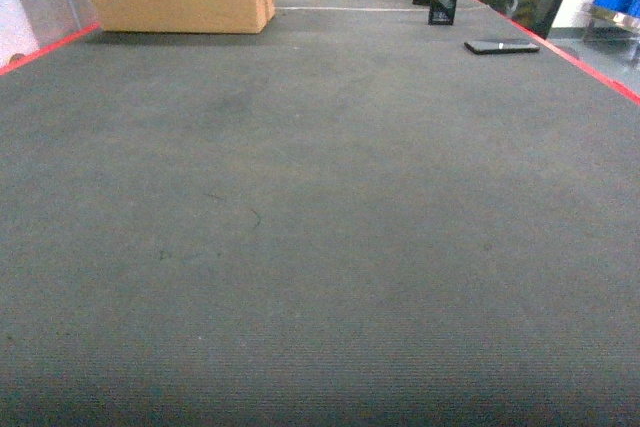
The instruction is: Sort blue parts and orange caps into right shelf containers
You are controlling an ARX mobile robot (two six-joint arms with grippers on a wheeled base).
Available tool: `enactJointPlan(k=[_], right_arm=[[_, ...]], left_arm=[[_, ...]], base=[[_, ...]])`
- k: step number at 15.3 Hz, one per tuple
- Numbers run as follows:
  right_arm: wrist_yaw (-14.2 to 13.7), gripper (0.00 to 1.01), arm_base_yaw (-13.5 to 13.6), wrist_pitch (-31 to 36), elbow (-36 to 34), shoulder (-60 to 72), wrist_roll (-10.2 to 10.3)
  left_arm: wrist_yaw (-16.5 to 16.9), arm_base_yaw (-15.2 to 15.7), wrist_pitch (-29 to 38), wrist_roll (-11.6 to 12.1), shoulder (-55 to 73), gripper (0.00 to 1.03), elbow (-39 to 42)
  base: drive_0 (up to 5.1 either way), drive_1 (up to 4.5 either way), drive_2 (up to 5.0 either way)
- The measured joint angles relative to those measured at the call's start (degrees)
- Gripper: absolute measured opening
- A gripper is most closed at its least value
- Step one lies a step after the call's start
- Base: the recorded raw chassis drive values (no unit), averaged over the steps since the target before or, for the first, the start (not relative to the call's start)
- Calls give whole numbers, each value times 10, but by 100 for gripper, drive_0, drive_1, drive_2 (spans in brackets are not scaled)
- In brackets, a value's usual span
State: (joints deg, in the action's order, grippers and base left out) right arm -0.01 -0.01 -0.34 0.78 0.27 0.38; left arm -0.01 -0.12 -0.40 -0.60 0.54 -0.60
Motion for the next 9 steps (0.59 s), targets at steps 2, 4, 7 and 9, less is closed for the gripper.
enactJointPlan(k=[2, 4, 7, 9], right_arm=[[0, 43, 0, -1, 0, 0, 0], [0, 43, 0, 0, 0, 0, 0], [0, 43, 0, 0, 0, 0, 0], [0, 43, 0, 0, 0, 0, 0]], left_arm=[[0, 0, 4, 0, 0, 42, 0], [0, 0, 0, 0, 0, 42, 0], [0, 0, 0, 0, 0, 42, 0], [0, 0, 0, 0, 0, 42, 0]], base=[[0, 0, 0], [0, 0, 0], [0, 0, 0], [0, 0, 0]])
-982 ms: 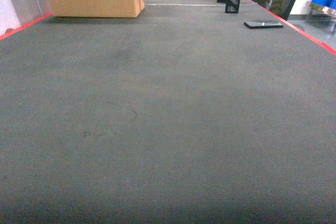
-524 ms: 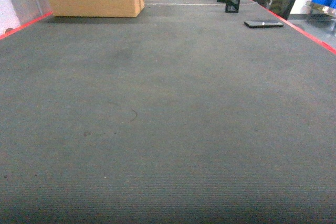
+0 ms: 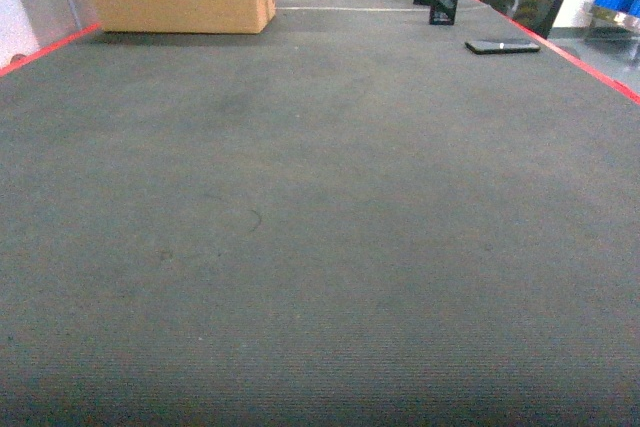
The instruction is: Sort blue parts and orange caps into right shelf containers
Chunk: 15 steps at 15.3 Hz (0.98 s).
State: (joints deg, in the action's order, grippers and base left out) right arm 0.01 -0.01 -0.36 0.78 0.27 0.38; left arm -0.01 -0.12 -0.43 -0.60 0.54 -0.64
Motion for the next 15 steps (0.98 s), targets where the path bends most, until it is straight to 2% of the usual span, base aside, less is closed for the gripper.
enactJointPlan(k=[15], right_arm=[[0, 43, 0, 0, 0, 0, 0]], left_arm=[[0, 1, 0, 0, 0, 42, 0]], base=[[-155, -155, -155]])
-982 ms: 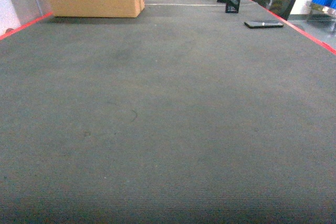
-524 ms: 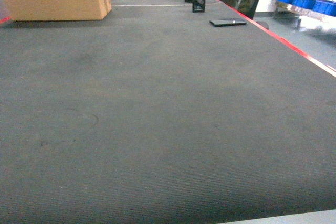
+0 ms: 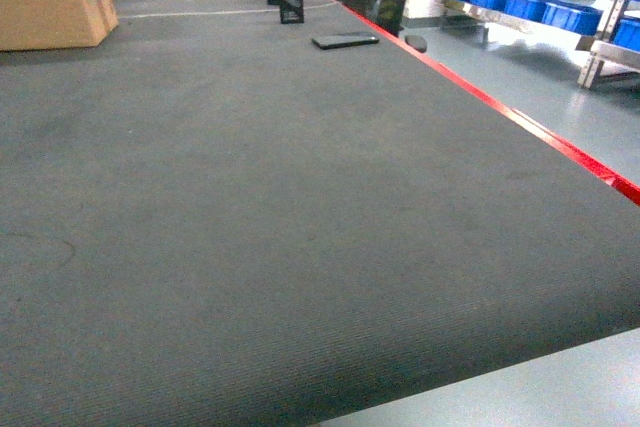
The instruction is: Sort blue parts and orange caps into right shelf containers
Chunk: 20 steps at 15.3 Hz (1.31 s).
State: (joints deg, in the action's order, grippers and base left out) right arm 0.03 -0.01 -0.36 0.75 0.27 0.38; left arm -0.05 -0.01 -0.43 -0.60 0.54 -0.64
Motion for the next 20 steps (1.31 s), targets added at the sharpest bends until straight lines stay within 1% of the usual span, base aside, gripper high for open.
enactJointPlan(k=[20], right_arm=[[0, 43, 0, 0, 0, 0, 0]], left_arm=[[0, 0, 0, 0, 0, 42, 0]], base=[[-169, -169, -169]])
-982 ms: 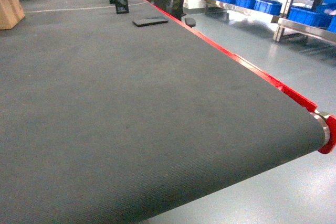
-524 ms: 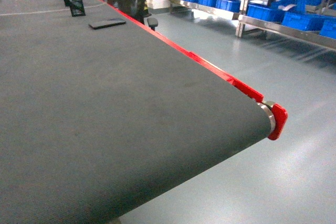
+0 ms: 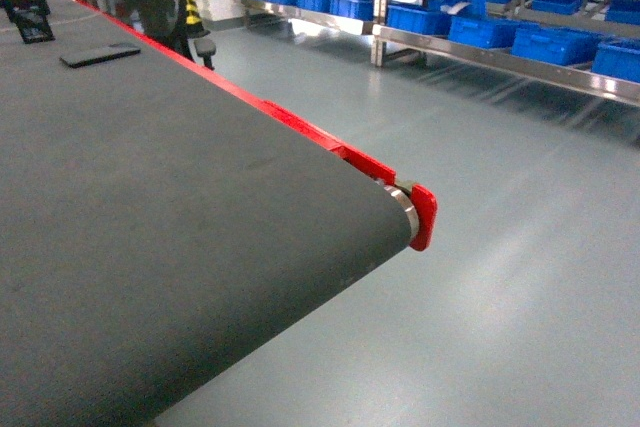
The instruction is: Sort blue parts and orange caps into right shelf containers
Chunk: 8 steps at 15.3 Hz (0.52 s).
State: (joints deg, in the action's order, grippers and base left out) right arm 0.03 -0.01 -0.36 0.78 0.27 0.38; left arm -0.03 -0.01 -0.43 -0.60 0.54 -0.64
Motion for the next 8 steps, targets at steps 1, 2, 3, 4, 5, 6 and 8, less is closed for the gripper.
enactJointPlan(k=[1, 2, 3, 4, 5, 6, 8], right_arm=[[0, 43, 0, 0, 0, 0, 0], [0, 43, 0, 0, 0, 0, 0], [0, 43, 0, 0, 0, 0, 0], [0, 43, 0, 0, 0, 0, 0], [0, 43, 0, 0, 0, 0, 0], [0, 43, 0, 0, 0, 0, 0], [0, 43, 0, 0, 0, 0, 0]], left_arm=[[0, 0, 0, 0, 0, 42, 0], [0, 0, 0, 0, 0, 42, 0], [0, 0, 0, 0, 0, 42, 0], [0, 0, 0, 0, 0, 42, 0], [0, 0, 0, 0, 0, 42, 0], [0, 0, 0, 0, 0, 42, 0], [0, 0, 0, 0, 0, 42, 0]], base=[[-176, -176, -176], [-176, -176, -176], [-176, -176, -176], [-176, -176, -176], [-176, -176, -176], [-176, -176, -176], [-176, -176, -176]])
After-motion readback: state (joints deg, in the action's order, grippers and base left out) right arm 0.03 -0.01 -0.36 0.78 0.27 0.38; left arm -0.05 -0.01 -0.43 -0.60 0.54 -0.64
